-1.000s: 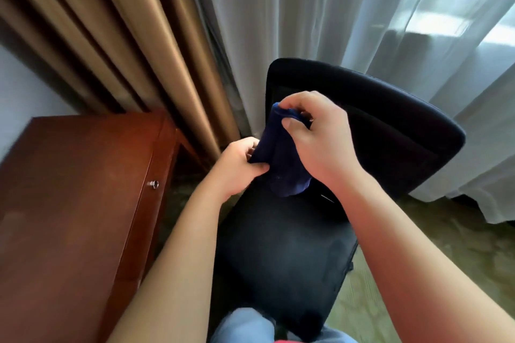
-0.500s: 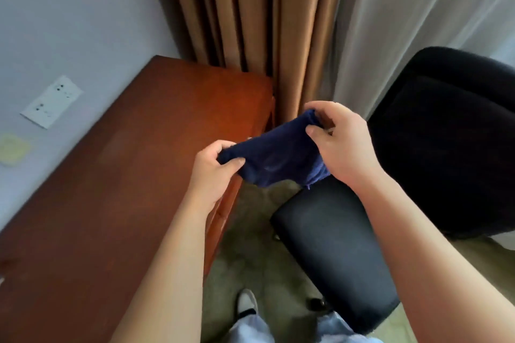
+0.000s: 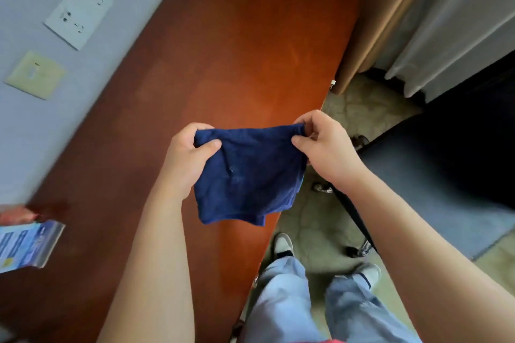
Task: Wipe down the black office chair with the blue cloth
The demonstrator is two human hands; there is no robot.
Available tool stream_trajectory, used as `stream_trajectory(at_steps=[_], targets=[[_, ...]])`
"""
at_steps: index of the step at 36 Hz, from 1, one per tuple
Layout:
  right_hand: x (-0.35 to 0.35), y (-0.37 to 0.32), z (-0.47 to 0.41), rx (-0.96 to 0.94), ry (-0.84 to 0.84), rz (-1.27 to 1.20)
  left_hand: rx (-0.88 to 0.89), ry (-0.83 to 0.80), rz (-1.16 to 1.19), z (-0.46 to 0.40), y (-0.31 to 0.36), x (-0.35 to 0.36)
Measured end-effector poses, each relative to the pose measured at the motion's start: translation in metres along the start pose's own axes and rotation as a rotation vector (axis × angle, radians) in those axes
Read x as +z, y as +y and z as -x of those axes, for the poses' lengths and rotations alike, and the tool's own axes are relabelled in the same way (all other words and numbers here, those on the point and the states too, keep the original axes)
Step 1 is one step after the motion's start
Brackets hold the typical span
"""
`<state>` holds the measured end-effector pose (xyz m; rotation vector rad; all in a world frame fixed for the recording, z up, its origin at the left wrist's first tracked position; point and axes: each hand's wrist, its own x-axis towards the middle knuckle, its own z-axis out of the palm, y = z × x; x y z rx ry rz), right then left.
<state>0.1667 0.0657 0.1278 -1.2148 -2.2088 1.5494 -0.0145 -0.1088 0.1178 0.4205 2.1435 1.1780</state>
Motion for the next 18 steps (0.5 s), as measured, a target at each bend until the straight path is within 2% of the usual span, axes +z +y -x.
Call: stream_trajectory(at_steps=[3, 7, 18], targets=[[0.028, 0.023, -0.011, 0.115, -0.035, 0.024, -0.059, -0.002, -0.093, -0.02, -0.026, 0.008], [0.052, 0.048, -0.025, 0.19, 0.014, 0.029, -0.08, 0.019, -0.178, -0.041, -0.049, 0.024], [0.059, 0.067, -0.052, 0.181, 0.204, -0.021, 0.0, 0.044, -0.17, -0.074, -0.046, 0.047]])
